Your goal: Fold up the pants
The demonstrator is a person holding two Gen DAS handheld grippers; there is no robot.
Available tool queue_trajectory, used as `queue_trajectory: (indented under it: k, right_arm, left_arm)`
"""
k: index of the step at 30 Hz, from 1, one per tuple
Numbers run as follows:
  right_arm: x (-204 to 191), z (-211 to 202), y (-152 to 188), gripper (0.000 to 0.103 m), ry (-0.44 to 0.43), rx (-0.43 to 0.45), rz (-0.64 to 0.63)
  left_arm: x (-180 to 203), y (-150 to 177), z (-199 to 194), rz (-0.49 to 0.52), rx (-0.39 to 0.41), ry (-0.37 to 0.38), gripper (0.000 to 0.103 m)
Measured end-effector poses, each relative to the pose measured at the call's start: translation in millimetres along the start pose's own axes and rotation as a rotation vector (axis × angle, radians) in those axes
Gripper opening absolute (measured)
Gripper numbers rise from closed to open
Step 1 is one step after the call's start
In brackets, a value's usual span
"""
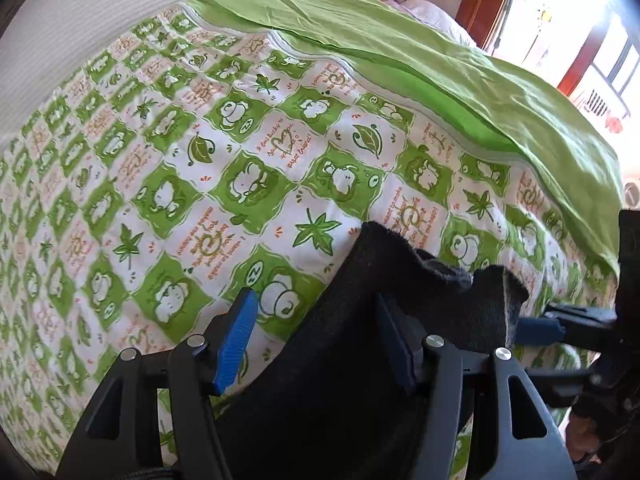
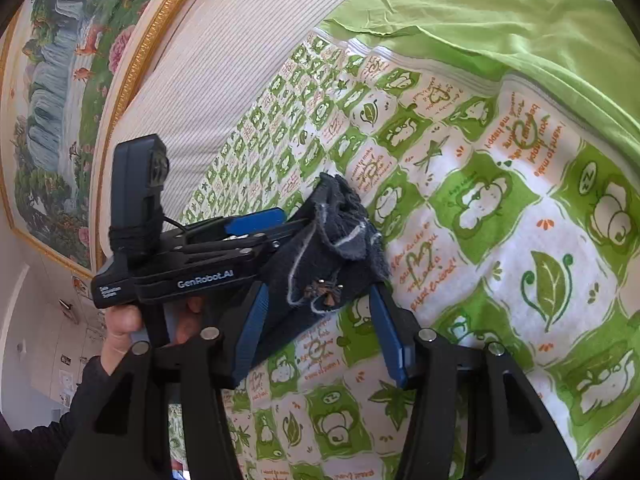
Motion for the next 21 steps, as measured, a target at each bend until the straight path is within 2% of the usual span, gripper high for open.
queue_trajectory:
  k: [3, 5, 10, 11, 12, 13, 14, 16, 21]
  right_arm:
    - [-4, 3, 1, 0.054, 0.007, -0.003, -0.01]
    - [-5, 7, 1, 0.054, 0.025, 0.0, -0.02]
    - [-3, 11, 0, 0.05, 0.048, 0.027, -0.018]
    - [-2, 10, -1, 0.043, 0.046, 0.036, -0.013]
    - [1, 10, -1, 0.029, 0.05, 0.04, -0.01]
    - [3, 10, 0, 0.02, 0.044, 0.039, -0.01]
    - [6, 10, 0, 0.017, 0.035, 0.036, -0.003]
    - [10, 8, 1, 0.016, 0.007, 0.04, 0.013]
    - [-7, -2, 1, 0.015, -0.046, 0.071, -0.049]
  left_arm:
    - [-1, -6, 7, -0.004, -0.012, 0.049, 0.048]
    - [1, -8, 10, 0.006, -0.02, 0.081, 0.035]
    - [10, -9, 10, 0.027, -0.005, 0.089, 0.021]
    - [11, -8, 9, 0.023, 0.002, 0.092, 0.015]
    - [12, -8, 9, 0.021, 0.007, 0.099, 0.013]
    - [11, -7, 7, 0.018, 0.013, 0.103, 0.011]
    - [11, -4, 4, 0.019, 0.021, 0.106, 0.009]
    - [11, -1, -3, 0.013, 0.043, 0.12, 0.009]
    - [0, 8, -29, -0.039, 0.1, 0.183, 0.008]
Point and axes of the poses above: each gripper's, at about its wrist camera, not at the fingertips, and z roughly the way its jaws point, x to its right, y to its underside, the point moved 3 cm from there along z, roughly the way its jaws point
